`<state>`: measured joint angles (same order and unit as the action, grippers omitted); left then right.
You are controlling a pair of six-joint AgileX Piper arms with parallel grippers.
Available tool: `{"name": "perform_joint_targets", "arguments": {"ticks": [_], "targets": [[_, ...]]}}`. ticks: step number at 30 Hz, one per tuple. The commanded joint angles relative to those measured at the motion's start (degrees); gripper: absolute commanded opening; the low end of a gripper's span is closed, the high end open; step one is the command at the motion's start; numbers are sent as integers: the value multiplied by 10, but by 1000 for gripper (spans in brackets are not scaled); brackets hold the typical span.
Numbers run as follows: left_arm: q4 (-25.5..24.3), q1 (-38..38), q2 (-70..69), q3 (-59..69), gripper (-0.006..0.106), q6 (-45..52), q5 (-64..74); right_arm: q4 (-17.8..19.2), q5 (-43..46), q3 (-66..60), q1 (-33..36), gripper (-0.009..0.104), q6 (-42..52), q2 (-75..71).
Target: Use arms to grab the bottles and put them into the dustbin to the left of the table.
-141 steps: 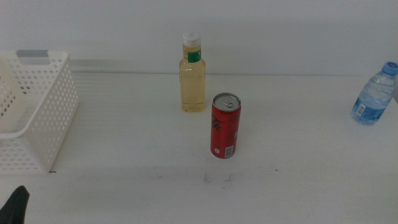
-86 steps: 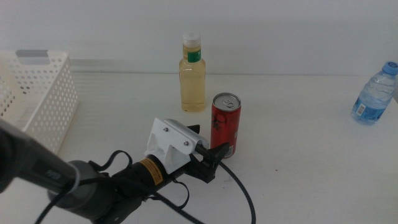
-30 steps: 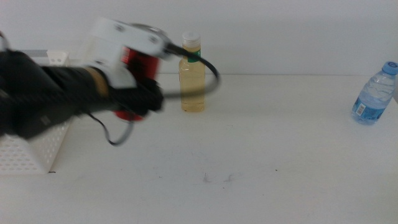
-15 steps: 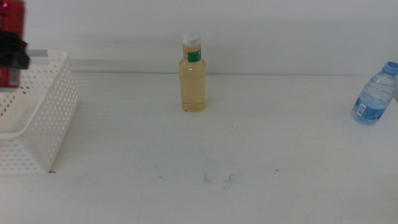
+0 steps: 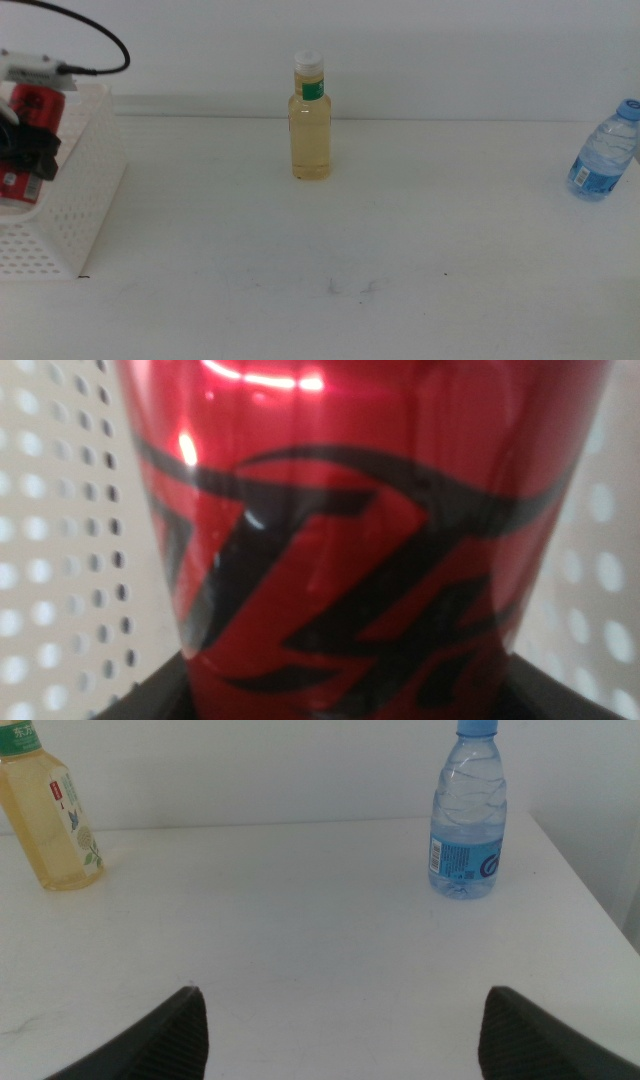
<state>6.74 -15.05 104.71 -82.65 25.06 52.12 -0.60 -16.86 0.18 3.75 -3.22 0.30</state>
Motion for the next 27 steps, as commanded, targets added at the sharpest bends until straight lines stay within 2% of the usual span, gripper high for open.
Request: {"name": "perform_joint_targets", "arguments": {"ticks": [1, 6, 9, 12, 17, 18, 22, 27], "targets": [[0, -7, 8, -8, 19, -11, -8, 6, 6, -2, -3, 89, 2, -3], [25, -24, 38, -8, 20, -12, -7, 6, 6, -2, -3, 89, 2, -3], [27, -27, 53, -8, 25, -10, -8, 6, 6, -2, -3, 89, 2, -3], [23, -27, 68, -8, 42, -10, -19, 6, 6, -2, -3, 89, 2, -3], [10, -27, 80, -8, 91, -10, -31, 6, 6, -2, -3, 89, 2, -3], [10, -27, 80, -9, 94, -12, -27, 6, 6, -2, -3, 89, 2, -3], [27, -27, 49, -28, 94, -25, 28, 6, 6, -2, -3, 89, 2, -3], [101, -23, -66, -18, 94, -9, 58, 6, 6, -2, -3, 89, 2, -3]]}}
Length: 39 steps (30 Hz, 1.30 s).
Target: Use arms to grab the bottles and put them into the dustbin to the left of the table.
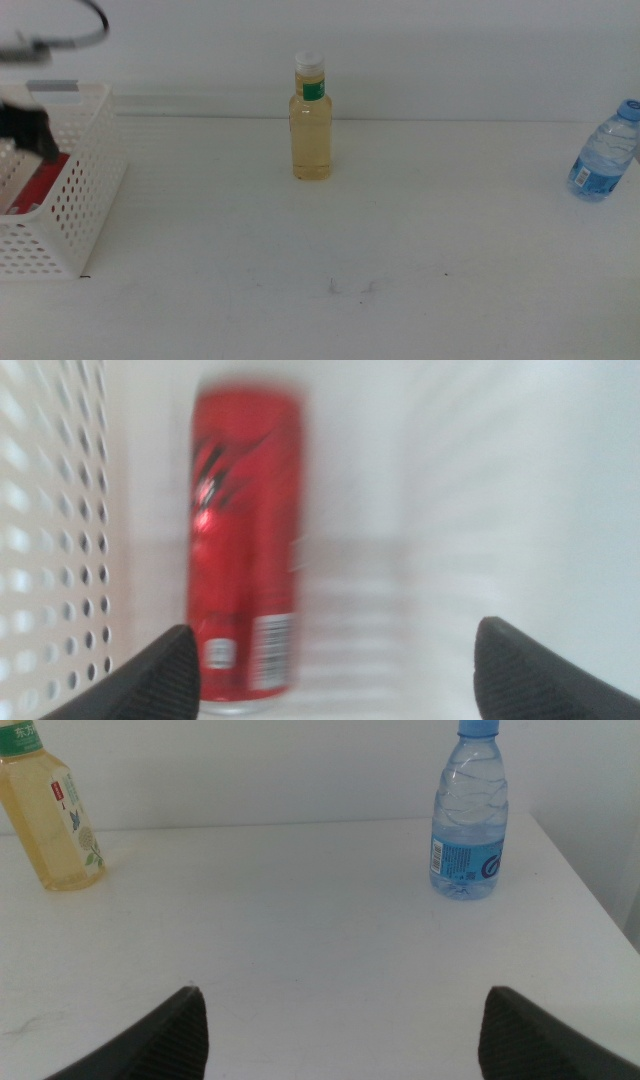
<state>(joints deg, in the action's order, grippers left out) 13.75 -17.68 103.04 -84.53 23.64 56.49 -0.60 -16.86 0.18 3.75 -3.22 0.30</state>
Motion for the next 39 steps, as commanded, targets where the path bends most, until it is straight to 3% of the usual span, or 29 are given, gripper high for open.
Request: {"name": "perform_joint_targets", "arguments": {"ticks": [1, 5, 9, 14, 18, 21, 26, 31, 39], "targets": [[48, 6, -81, 7, 94, 16, 14, 6, 6, -2, -3, 89, 2, -3], [104, 25, -213, 69, 94, 49, -16, 6, 6, -2, -3, 89, 2, -3], [107, 78, -354, 188, 94, 38, -120, 6, 6, -2, -3, 89, 2, -3], [124, 222, -508, 418, 94, 16, -391, 6, 6, -2, -3, 89, 2, -3], [139, 367, -541, 574, 94, 16, -668, 6, 6, -2, -3, 89, 2, -3], [142, 457, -513, 647, 94, 16, -851, 6, 6, -2, -3, 89, 2, -3], [159, 518, -399, 663, 94, 11, -976, 6, 6, -2, -3, 89, 2, -3], [92, 520, -244, 649, 94, -121, -1094, 6, 6, -2, -3, 89, 2, -3], [17, 520, -53, 538, 94, -146, -1149, 6, 6, -2, -3, 89, 2, -3]]}}
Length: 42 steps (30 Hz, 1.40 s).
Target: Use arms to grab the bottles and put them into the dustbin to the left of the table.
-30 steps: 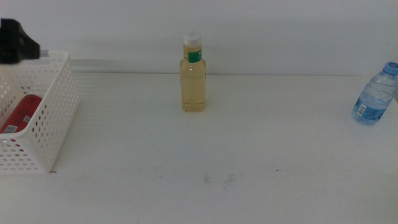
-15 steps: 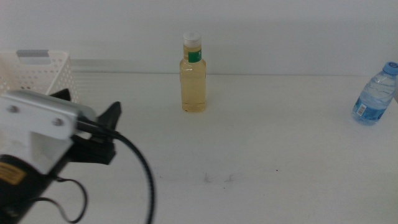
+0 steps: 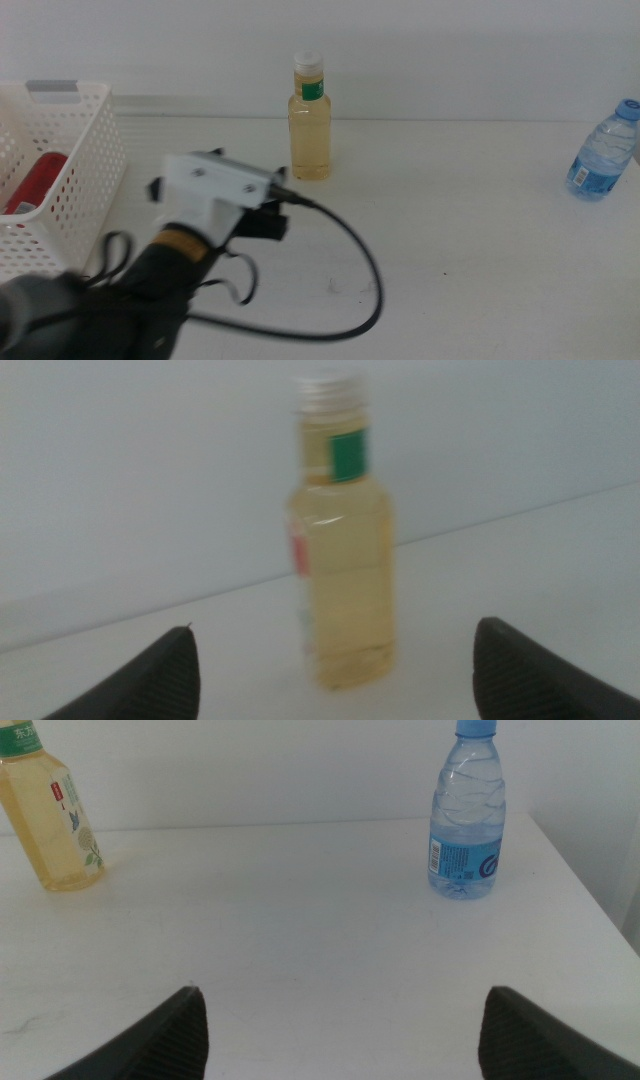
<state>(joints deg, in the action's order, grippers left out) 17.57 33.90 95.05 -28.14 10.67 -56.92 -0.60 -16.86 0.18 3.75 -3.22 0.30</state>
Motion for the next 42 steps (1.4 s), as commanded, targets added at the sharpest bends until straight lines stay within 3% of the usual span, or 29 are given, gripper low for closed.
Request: {"name": "perform_joint_targets", "arguments": {"ticks": [1, 11, 21, 42], "targets": [[-23, 4, 45, -42, 94, -25, -13, 6, 6, -2, -3, 89, 2, -3], [-25, 4, 180, -207, 94, -40, 19, 6, 6, -2, -3, 89, 2, -3], [35, 2, 256, -289, 94, -61, 43, 6, 6, -2, -3, 89, 2, -3], [-2, -35, 315, -381, 94, -60, 114, 6, 6, -2, -3, 89, 2, -3]]}}
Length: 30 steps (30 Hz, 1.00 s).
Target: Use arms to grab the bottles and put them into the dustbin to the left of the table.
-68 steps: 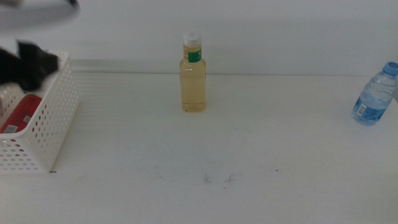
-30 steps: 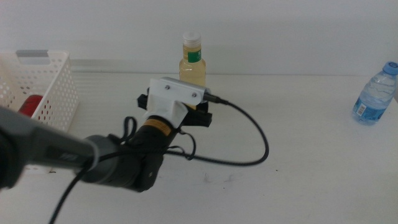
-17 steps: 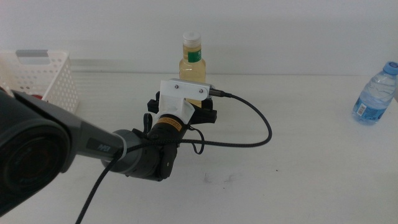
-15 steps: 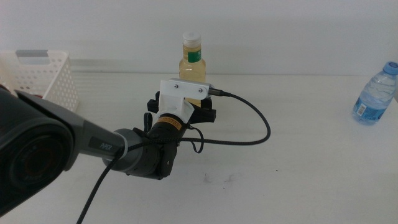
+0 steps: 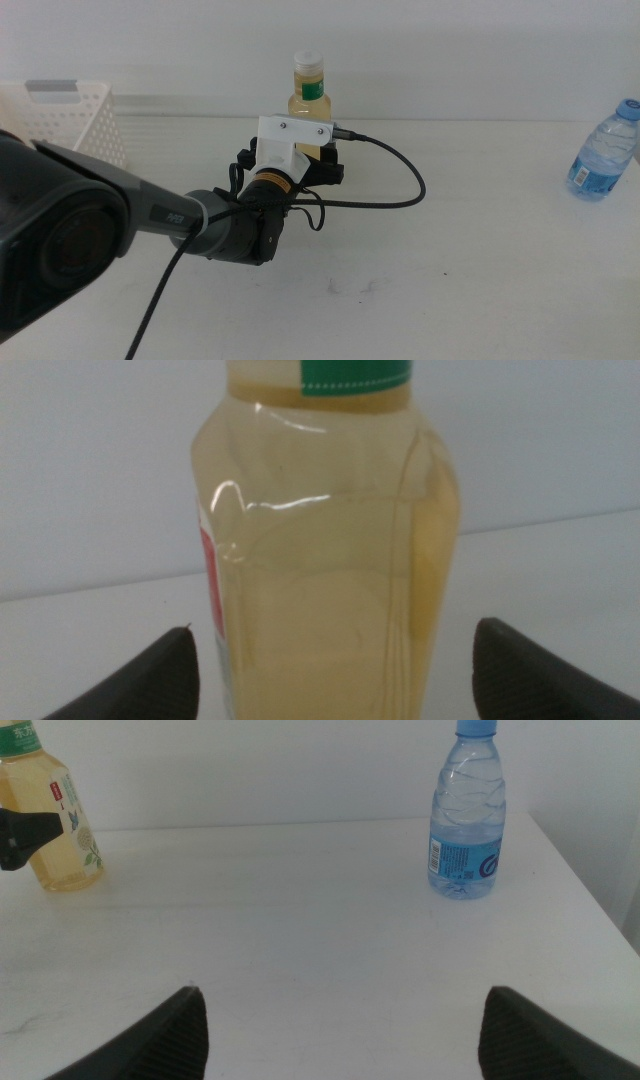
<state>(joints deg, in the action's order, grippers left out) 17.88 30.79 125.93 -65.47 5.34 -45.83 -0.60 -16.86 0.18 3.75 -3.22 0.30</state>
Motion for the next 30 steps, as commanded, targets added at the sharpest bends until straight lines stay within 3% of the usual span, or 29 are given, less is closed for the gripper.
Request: {"name": "perform_joint_targets", "arguments": {"ticks": [1, 9, 14, 22, 25, 30], "targets": [[-5, -5, 11, -14, 94, -7, 3, 6, 6, -2, -3, 89, 2, -3], [-4, -11, 62, -73, 94, 18, 2, 6, 6, -2, -3, 89, 2, -3], [23, -11, 89, -111, 94, 90, -2, 6, 6, -2, -3, 89, 2, -3], [52, -12, 127, -164, 91, 95, -22, 6, 6, -2, -3, 89, 2, -3], [59, -12, 127, -165, 79, 95, -36, 6, 6, -2, -3, 89, 2, -3], [73, -10, 119, -164, 31, 96, -19, 6, 6, -2, -3, 89, 2, -3]]}}
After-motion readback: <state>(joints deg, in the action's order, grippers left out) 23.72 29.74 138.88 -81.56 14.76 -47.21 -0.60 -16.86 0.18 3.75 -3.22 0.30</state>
